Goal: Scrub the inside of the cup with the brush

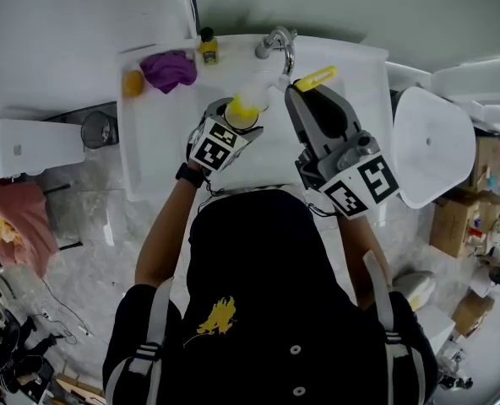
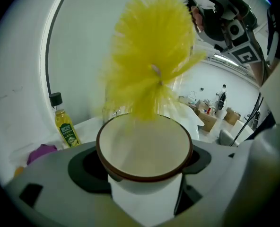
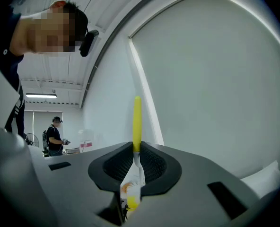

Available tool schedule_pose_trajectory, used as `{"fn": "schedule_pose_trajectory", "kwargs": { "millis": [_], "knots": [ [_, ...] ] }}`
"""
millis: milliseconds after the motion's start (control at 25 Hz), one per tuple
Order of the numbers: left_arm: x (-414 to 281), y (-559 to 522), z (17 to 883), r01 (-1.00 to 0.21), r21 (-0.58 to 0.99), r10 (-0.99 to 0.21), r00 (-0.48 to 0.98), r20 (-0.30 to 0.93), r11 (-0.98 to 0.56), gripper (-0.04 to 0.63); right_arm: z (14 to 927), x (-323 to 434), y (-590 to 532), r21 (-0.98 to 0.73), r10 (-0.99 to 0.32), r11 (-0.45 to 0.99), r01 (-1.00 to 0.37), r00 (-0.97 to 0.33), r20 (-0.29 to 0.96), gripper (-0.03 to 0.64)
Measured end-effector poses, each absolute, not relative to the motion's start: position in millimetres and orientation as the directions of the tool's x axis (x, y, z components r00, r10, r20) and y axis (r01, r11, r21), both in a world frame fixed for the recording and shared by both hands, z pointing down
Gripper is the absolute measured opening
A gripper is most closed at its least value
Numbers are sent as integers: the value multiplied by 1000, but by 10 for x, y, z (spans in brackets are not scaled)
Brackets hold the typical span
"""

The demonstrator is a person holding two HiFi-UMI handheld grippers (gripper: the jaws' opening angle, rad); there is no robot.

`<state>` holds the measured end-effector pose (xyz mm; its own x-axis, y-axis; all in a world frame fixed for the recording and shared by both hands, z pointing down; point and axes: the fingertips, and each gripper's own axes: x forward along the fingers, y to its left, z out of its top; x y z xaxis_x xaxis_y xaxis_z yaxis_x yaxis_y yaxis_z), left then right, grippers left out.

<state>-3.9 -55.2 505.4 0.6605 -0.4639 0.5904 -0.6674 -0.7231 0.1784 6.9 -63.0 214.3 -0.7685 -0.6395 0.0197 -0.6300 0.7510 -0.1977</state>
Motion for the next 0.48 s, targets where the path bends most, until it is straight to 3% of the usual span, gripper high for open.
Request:
{"fn": "schedule_pose_trajectory", "kwargs": {
  "millis": [280, 480],
  "knots": [
    [11, -539, 4821, -652, 166, -463, 672, 577, -740, 423, 2780, -126, -567, -220, -603, 751, -623, -782, 157, 69],
    [25, -471, 4914, -649, 153, -453, 661, 599, -745, 423, 2893, -174, -559, -227, -599, 752, -619, -785, 158, 69]
  ]
}}
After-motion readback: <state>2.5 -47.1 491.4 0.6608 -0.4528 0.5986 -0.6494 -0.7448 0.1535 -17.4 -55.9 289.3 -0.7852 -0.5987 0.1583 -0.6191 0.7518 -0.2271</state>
